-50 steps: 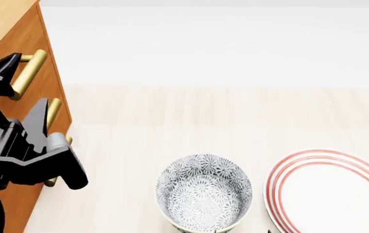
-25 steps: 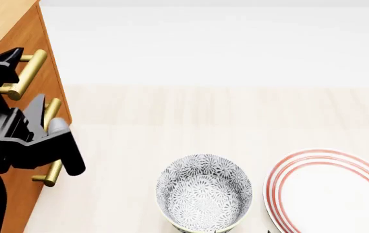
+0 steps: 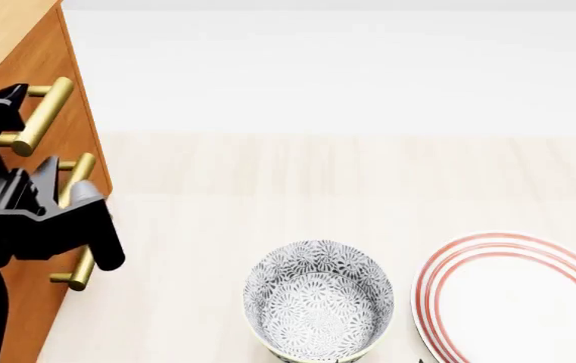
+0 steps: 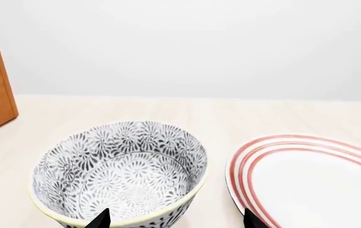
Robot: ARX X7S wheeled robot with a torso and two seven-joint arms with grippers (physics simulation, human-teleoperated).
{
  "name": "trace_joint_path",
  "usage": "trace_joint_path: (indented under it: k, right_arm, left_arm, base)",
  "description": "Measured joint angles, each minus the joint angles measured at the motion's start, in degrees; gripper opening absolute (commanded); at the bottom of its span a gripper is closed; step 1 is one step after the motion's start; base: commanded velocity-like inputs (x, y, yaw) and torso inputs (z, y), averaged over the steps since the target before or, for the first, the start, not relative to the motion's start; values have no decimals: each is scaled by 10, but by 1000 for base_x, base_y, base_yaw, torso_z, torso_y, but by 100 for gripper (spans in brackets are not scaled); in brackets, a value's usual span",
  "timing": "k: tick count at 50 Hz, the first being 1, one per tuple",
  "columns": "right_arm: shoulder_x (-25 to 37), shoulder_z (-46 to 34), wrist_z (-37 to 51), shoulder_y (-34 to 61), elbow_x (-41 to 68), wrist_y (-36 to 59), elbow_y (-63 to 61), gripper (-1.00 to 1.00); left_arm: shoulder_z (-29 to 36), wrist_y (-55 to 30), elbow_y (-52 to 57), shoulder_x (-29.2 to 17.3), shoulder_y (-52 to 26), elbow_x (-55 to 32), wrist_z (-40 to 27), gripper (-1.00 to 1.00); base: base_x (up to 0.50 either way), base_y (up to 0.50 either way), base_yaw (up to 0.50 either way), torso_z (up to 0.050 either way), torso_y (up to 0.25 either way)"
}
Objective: Open the top drawer of the cabinet.
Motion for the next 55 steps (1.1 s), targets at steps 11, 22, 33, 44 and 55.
trace_joint_path:
  k: [11, 22, 33, 44, 55]
  right_arm:
    - [1, -3, 1, 1, 2, 0, 1, 100]
    - [3, -6, 2, 1, 4, -2, 4, 100]
    - [4, -9, 3, 2, 6, -3, 6, 100]
    - [6, -12, 3, 3, 8, -3, 9, 100]
    - [7, -15, 4, 4, 11, -2, 10, 100]
  left_arm:
    - [0, -1, -14, 1, 0, -2, -3, 100]
    - [-1, -3, -25, 4, 0, -5, -6, 100]
    - [-2, -3, -36, 5, 0, -6, -10, 100]
    - [-2, 4, -61, 12, -5, -12, -21, 100]
    - [-1, 17, -91, 20, -14, -19, -35, 100]
  base:
    - [0, 0, 0, 0, 0]
    - [0, 0, 0, 0, 0]
    - [0, 0, 0, 0, 0]
    - [0, 0, 0, 0, 0]
    - [0, 0, 0, 0, 0]
